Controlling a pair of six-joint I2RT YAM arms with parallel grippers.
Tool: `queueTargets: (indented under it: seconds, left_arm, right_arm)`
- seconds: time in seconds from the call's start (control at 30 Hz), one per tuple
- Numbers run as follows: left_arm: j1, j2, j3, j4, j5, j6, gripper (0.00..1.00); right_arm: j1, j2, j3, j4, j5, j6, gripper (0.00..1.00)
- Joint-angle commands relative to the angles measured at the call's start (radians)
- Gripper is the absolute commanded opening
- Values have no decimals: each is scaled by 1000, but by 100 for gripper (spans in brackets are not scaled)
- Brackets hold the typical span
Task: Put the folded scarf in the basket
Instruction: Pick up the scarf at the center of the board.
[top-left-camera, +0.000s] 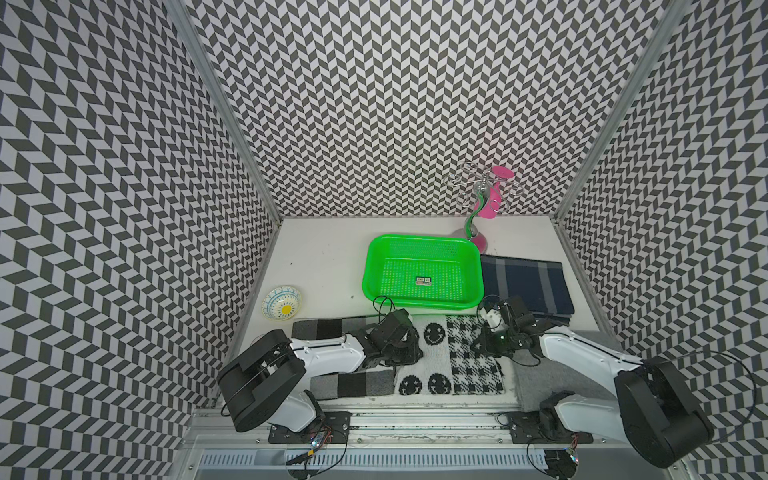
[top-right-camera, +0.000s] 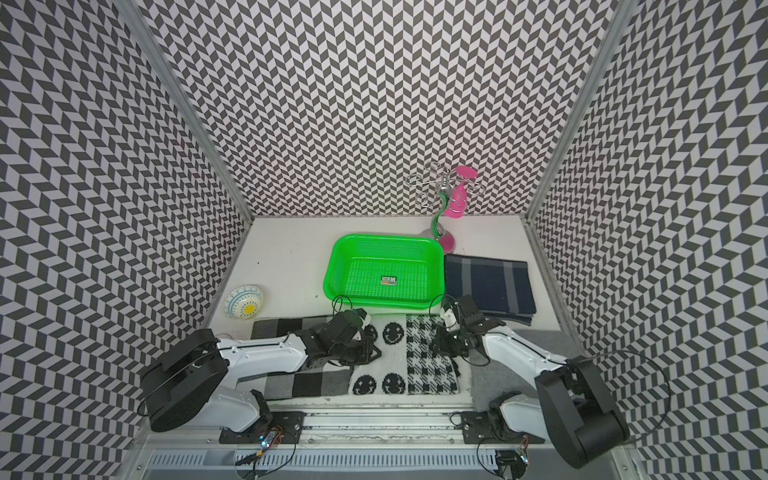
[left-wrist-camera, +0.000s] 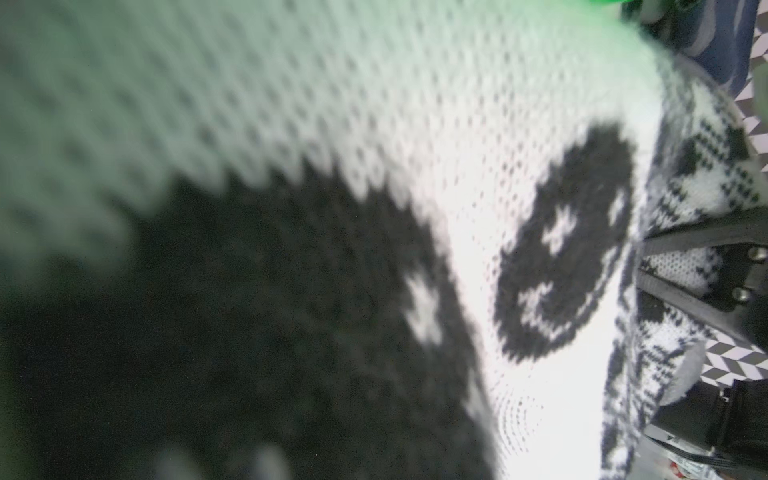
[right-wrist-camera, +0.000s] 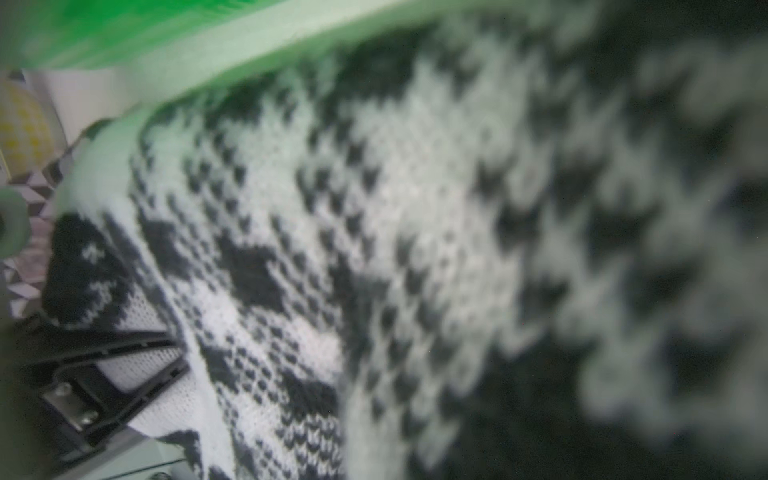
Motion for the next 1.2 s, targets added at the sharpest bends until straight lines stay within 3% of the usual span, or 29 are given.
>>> queueTargets:
  seconds: [0.0,0.17,0.6,0.8,0.87,1.0,1.17]
  left_arm:
    - [-13,-19,67,2,-15,31,0]
    - [-14,-37,127,-34,-21,39,0]
    - [-36,-185,344,-295,-41,9,0]
    - [0,-168,519,-409,-29,48,0]
    - [-8,-166,498,-393,-26,8,0]
    - [-66,-198,356,-283,-35,-76,0]
    - [-65,-213,335,-306,-54,-58,0]
  right_arm:
    - [14,-56,-6,9,-20,-6,0]
    - [14,-85,37,-45,-22,-12,0]
    - [16,-219,338,-385,-27,-55,0]
    - [16,-159,517,-436,-43,-61,0]
    - [16,-128,525,-471,-68,-67,0]
    - [16,-212,380,-378,-68,-15,0]
    - [16,-228,330,-355,-82,-14,0]
